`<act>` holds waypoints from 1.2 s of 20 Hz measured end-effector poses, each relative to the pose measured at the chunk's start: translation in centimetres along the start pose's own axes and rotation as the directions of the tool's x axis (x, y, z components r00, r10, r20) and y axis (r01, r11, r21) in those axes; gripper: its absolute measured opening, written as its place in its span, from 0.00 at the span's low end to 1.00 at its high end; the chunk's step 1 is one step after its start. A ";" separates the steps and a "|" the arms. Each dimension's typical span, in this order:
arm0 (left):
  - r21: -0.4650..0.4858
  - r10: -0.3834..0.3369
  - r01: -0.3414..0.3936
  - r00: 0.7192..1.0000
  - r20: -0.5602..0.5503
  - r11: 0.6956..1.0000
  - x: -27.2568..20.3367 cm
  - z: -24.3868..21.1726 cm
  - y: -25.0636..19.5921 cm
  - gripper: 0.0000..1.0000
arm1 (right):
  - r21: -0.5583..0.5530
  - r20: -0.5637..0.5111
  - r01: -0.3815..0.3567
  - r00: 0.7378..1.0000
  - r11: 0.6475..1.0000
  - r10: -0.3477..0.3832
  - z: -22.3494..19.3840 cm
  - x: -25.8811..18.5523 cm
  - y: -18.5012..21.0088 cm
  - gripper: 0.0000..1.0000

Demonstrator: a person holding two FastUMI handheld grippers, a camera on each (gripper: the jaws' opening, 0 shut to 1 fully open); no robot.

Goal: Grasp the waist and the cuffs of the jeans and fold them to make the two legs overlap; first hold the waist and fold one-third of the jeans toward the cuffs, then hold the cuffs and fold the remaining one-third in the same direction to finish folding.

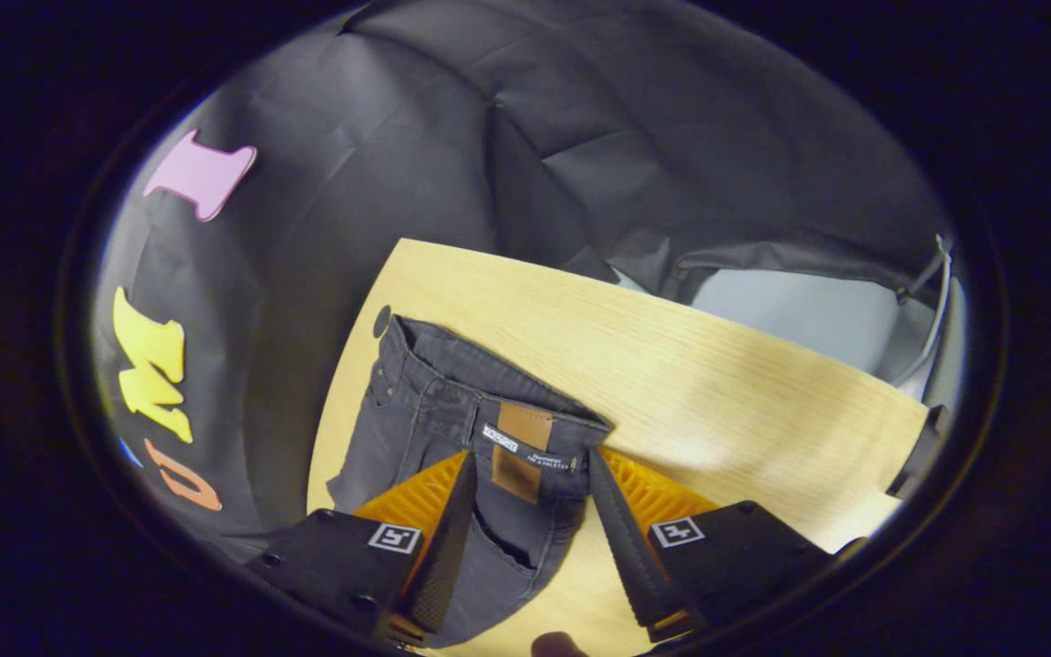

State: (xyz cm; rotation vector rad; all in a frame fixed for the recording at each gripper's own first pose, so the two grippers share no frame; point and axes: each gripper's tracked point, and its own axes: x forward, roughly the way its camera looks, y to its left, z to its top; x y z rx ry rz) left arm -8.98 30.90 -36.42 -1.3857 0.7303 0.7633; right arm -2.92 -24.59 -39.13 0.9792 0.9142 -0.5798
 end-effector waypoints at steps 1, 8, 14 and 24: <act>-0.006 -0.002 0.002 1.000 -0.003 1.000 0.1 0.0 -0.1 0.66 | 0.007 -0.023 0.005 1.000 1.000 -0.005 -0.4 0.2 0.1 0.68; -0.016 -0.005 0.005 0.999 -0.040 1.000 1.6 -1.0 -0.9 0.36 | 0.198 -0.051 -0.044 0.997 0.979 0.055 -1.0 0.8 0.2 0.29; -0.071 -0.085 0.082 0.996 -0.041 0.994 1.3 -1.1 -2.5 0.05 | 0.184 -0.056 -0.036 0.997 0.982 0.047 -0.3 1.1 0.7 0.13; -0.033 -0.072 0.071 0.997 -0.016 0.997 -4.5 0.3 -6.3 0.03 | 0.152 -0.049 -0.061 0.996 0.986 0.069 -0.1 -4.6 5.7 0.04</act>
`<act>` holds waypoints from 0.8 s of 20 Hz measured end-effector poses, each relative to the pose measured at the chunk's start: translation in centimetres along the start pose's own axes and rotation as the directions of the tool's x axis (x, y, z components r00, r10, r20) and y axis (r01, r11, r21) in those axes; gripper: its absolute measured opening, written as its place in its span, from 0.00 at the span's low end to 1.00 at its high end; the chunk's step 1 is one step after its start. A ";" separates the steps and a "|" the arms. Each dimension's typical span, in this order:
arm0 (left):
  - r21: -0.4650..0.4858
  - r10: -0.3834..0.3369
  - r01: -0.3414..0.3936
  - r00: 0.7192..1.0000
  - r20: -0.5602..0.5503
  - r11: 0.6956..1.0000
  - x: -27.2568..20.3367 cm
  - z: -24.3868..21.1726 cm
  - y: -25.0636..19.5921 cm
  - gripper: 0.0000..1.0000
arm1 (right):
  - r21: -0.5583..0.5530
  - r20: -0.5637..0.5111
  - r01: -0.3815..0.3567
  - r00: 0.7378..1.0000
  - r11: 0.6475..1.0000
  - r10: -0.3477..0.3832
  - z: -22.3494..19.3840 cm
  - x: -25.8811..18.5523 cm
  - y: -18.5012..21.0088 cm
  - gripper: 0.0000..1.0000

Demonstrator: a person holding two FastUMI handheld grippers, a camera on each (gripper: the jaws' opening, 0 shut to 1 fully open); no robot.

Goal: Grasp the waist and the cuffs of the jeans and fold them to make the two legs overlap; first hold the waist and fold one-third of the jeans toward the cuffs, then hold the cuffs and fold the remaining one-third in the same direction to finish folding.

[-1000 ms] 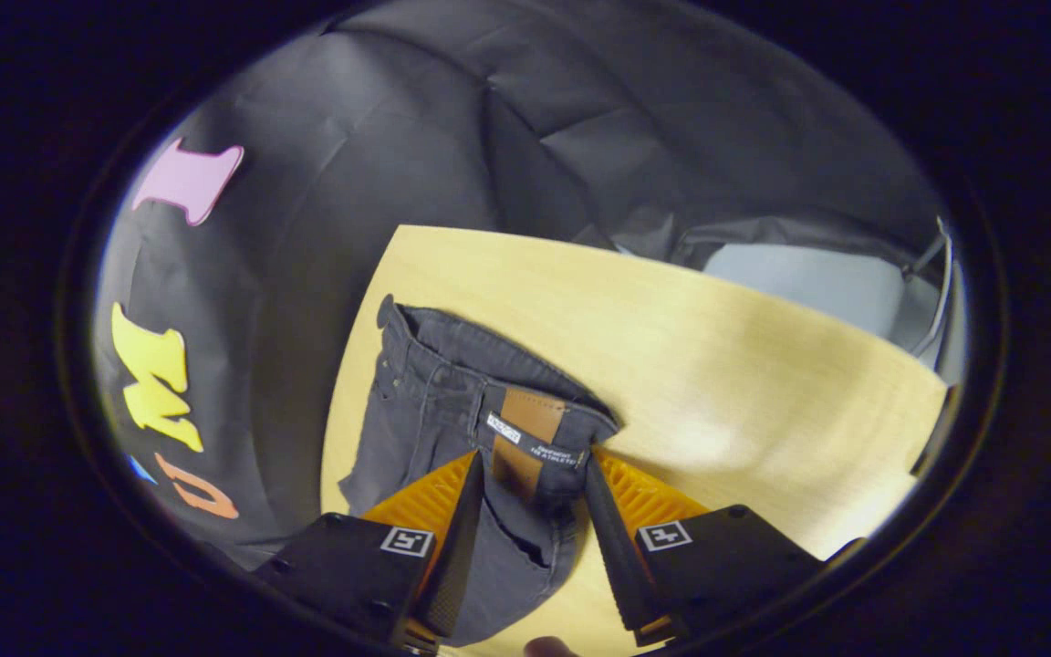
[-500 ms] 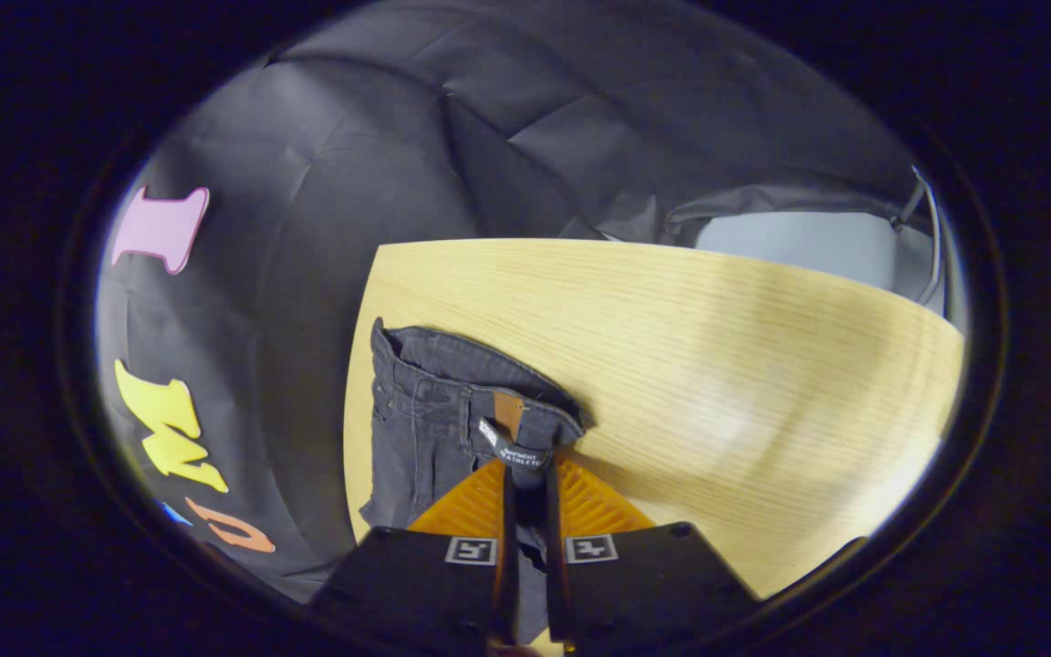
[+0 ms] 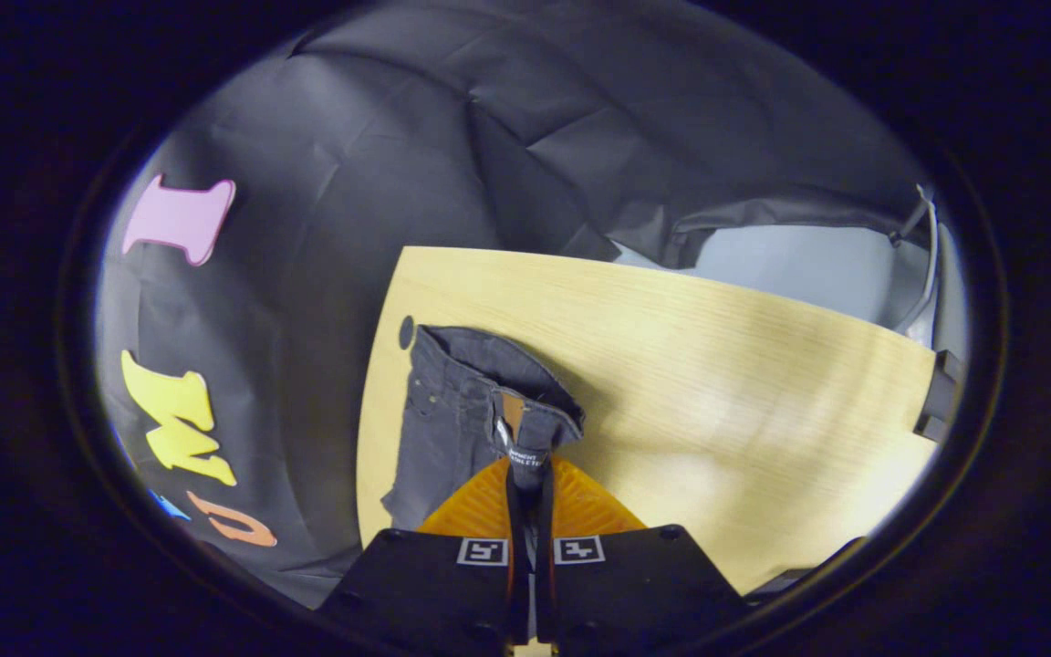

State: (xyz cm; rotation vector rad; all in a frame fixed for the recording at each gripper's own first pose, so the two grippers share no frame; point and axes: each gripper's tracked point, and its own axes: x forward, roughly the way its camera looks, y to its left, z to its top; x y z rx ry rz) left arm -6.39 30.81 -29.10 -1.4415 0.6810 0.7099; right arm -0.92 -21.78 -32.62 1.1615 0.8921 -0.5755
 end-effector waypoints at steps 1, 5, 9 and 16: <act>0.001 -0.004 0.004 1.000 0.004 1.000 -0.4 0.2 -0.9 0.04 | -0.018 -0.009 -0.009 1.000 1.000 0.009 0.0 -1.1 1.1 0.04; -0.010 -0.014 0.014 1.000 -0.026 1.000 -1.0 0.7 -4.5 0.04 | -0.060 -0.036 -0.040 0.999 0.997 0.038 0.3 -3.6 6.4 0.04; -0.011 -0.001 0.000 0.998 -0.056 1.000 0.1 1.5 -7.1 0.04 | -0.085 -0.061 -0.067 0.996 0.994 0.062 1.2 -4.1 10.3 0.03; 0.019 0.038 -0.037 0.995 -0.095 0.999 5.3 2.6 -11.5 0.04 | -0.097 -0.097 -0.048 0.995 0.994 0.038 2.5 -1.0 13.8 0.03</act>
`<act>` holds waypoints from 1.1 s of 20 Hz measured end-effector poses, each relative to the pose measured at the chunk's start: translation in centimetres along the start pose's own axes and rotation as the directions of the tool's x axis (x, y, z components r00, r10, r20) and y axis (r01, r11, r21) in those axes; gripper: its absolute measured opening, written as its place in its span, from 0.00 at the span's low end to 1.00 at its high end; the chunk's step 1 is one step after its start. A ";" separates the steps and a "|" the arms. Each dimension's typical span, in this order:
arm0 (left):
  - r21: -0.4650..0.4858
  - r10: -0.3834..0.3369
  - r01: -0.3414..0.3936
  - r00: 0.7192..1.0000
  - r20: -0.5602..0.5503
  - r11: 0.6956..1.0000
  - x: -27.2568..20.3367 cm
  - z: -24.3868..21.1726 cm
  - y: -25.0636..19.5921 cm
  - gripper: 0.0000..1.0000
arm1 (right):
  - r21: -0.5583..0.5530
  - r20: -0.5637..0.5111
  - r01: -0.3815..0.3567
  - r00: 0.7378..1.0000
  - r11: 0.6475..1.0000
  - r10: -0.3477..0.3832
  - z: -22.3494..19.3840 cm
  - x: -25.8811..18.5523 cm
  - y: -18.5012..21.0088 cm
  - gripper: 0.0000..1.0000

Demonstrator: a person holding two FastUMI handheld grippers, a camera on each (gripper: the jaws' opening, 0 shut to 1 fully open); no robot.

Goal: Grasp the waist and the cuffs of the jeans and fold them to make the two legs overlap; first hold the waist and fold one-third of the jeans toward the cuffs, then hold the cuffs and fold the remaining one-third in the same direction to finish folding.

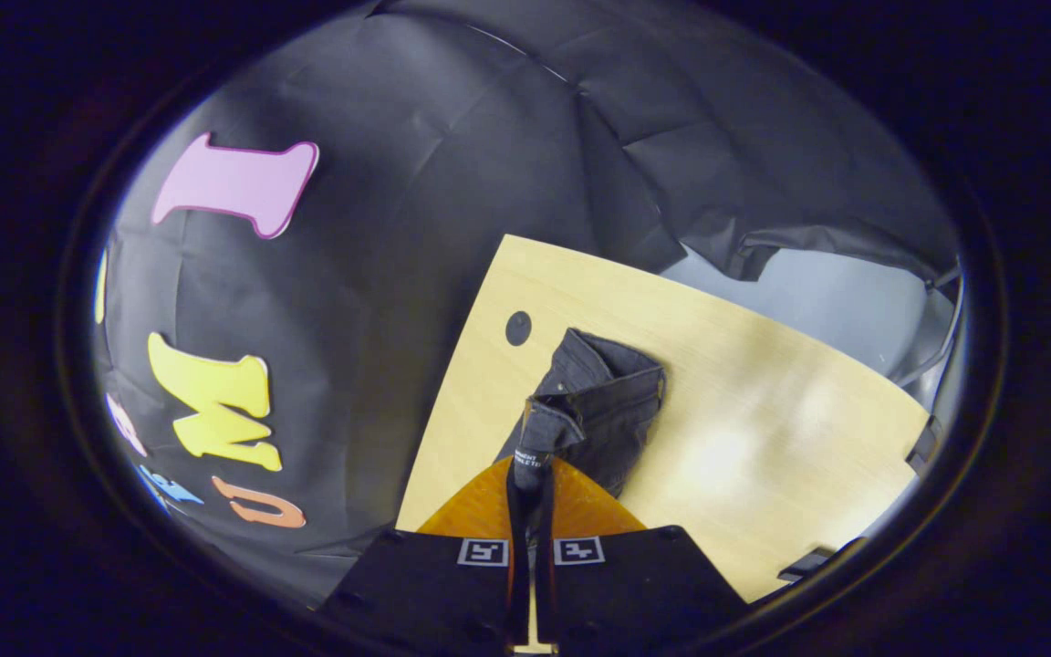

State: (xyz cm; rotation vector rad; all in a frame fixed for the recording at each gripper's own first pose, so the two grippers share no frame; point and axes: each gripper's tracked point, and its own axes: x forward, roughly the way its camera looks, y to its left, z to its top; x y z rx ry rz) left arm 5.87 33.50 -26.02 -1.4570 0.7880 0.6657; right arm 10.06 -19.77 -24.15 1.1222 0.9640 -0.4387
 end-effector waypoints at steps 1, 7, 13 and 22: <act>0.008 0.009 -0.009 1.000 -0.009 1.000 0.8 0.1 -0.6 0.04 | -0.005 -0.001 0.008 1.000 1.000 -0.008 0.5 0.7 0.2 0.03; 0.129 0.050 -0.039 0.996 -0.077 0.991 7.1 0.3 -5.8 0.03 | -0.039 -0.015 0.035 0.999 0.999 -0.036 3.2 6.4 1.8 0.00; 0.228 0.113 -0.085 0.987 -0.114 0.970 13.6 -0.2 -8.0 0.03 | -0.058 -0.030 0.060 0.998 0.997 -0.061 4.7 12.1 2.0 0.03; 0.379 0.179 -0.106 0.970 -0.163 0.919 19.5 -0.9 -7.7 0.10 | -0.076 -0.029 0.121 0.992 0.990 -0.123 5.3 19.2 -0.3 0.04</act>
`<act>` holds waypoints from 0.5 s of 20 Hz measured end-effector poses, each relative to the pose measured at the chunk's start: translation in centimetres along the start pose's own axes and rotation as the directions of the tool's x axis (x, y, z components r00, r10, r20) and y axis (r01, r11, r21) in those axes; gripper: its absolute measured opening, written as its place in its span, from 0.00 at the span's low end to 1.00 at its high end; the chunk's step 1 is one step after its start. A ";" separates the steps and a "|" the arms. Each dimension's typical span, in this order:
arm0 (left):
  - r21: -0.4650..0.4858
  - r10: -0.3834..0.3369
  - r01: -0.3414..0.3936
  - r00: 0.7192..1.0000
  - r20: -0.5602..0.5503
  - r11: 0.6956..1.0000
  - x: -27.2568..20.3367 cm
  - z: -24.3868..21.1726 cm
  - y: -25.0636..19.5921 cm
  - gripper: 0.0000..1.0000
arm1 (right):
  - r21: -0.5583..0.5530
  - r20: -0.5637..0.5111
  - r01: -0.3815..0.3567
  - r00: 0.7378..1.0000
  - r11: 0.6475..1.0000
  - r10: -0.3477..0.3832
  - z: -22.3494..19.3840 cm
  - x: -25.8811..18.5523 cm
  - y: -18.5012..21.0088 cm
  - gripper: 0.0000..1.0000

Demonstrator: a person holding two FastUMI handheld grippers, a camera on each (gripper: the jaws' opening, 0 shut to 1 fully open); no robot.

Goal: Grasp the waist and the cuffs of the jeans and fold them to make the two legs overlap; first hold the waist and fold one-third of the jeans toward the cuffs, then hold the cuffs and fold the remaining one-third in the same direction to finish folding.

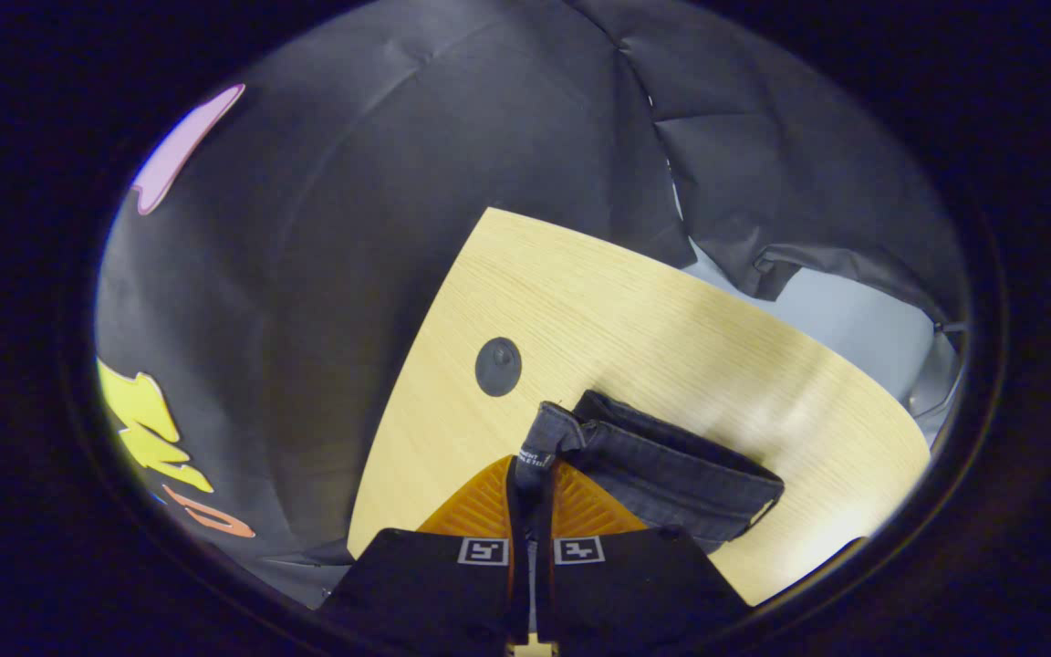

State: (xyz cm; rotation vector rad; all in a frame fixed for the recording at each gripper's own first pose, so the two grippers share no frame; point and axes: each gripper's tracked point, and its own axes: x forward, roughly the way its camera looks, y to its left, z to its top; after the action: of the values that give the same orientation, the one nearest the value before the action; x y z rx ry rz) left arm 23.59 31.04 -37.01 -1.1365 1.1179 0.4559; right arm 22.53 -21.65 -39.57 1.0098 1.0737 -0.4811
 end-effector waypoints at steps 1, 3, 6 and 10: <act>0.024 0.007 -0.007 1.000 -0.007 1.000 0.3 0.1 0.0 0.10 | 0.007 0.005 0.005 1.000 1.000 -0.005 0.0 0.4 0.1 0.04; 0.062 0.014 -0.013 1.000 -0.014 0.998 0.4 0.0 -0.2 0.14 | 0.018 0.023 0.008 1.000 1.000 -0.008 0.2 0.9 0.1 0.03; 0.101 -0.021 0.023 1.000 -0.019 0.995 0.3 0.0 -1.6 0.29 | 0.006 0.038 0.014 0.999 1.000 -0.014 0.2 0.9 0.2 0.10; 0.137 -0.030 0.033 0.999 -0.024 0.990 -1.2 -1.0 -2.6 0.98 | -0.027 0.072 0.010 0.997 1.000 -0.008 0.2 -0.2 0.9 0.32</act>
State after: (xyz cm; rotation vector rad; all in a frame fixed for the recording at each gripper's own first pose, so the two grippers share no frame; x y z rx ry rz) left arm 24.67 29.34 -34.72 -1.0394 1.1310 0.3370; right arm 23.24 -21.40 -38.99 0.9569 1.0190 -0.5049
